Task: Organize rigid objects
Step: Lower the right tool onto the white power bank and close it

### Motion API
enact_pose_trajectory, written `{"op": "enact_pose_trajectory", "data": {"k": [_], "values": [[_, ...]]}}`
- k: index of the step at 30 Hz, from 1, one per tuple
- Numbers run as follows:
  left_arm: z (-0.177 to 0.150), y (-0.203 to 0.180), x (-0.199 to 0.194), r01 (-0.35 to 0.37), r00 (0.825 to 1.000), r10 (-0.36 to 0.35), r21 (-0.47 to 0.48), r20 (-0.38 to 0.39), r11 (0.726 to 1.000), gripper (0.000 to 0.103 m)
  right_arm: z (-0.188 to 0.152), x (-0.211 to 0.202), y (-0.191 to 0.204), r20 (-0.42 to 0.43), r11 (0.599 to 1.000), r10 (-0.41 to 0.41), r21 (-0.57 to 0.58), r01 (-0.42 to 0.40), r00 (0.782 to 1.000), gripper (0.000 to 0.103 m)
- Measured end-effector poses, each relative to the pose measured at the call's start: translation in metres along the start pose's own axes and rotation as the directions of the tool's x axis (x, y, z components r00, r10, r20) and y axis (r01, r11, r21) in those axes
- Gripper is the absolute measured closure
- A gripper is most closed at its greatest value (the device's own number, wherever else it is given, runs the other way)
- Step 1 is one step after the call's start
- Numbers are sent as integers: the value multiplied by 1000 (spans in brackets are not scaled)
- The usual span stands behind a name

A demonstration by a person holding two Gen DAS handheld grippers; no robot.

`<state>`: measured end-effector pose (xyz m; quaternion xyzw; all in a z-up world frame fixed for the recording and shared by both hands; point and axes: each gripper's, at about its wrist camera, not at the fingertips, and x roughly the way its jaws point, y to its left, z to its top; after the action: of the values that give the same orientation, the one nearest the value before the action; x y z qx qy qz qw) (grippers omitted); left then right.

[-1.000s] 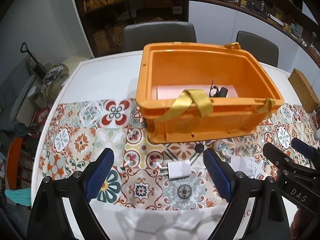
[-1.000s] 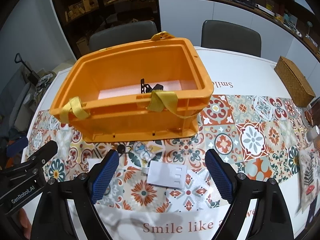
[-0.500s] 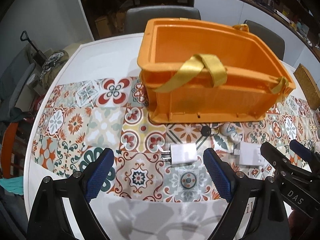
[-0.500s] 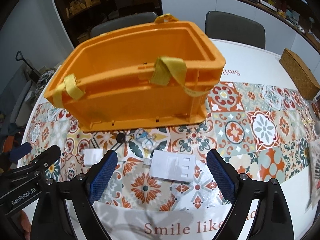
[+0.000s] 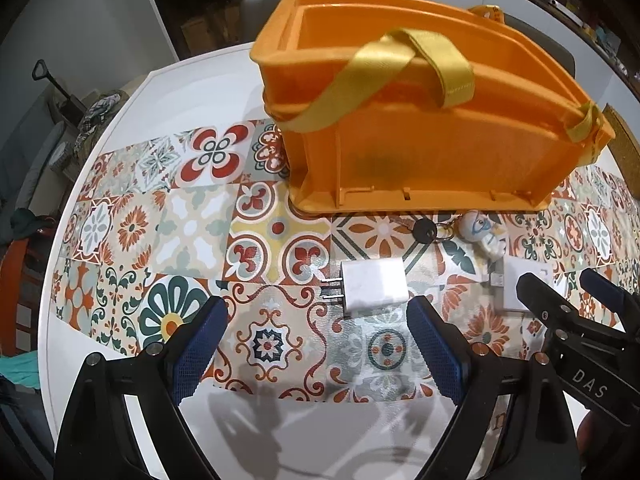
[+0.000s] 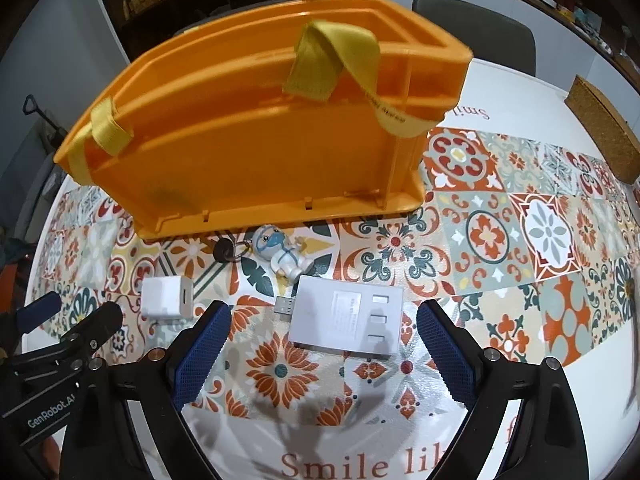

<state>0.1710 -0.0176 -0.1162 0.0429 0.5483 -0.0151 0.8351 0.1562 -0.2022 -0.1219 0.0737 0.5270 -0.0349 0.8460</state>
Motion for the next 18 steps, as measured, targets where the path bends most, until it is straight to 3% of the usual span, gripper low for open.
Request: {"op": "enact_pose_trajectory", "data": {"k": [18], "values": [[-5, -6, 30, 1, 1000, 0, 11, -16, 1000, 11, 0, 46, -7, -66, 999, -3, 42, 6, 998, 9]]}}
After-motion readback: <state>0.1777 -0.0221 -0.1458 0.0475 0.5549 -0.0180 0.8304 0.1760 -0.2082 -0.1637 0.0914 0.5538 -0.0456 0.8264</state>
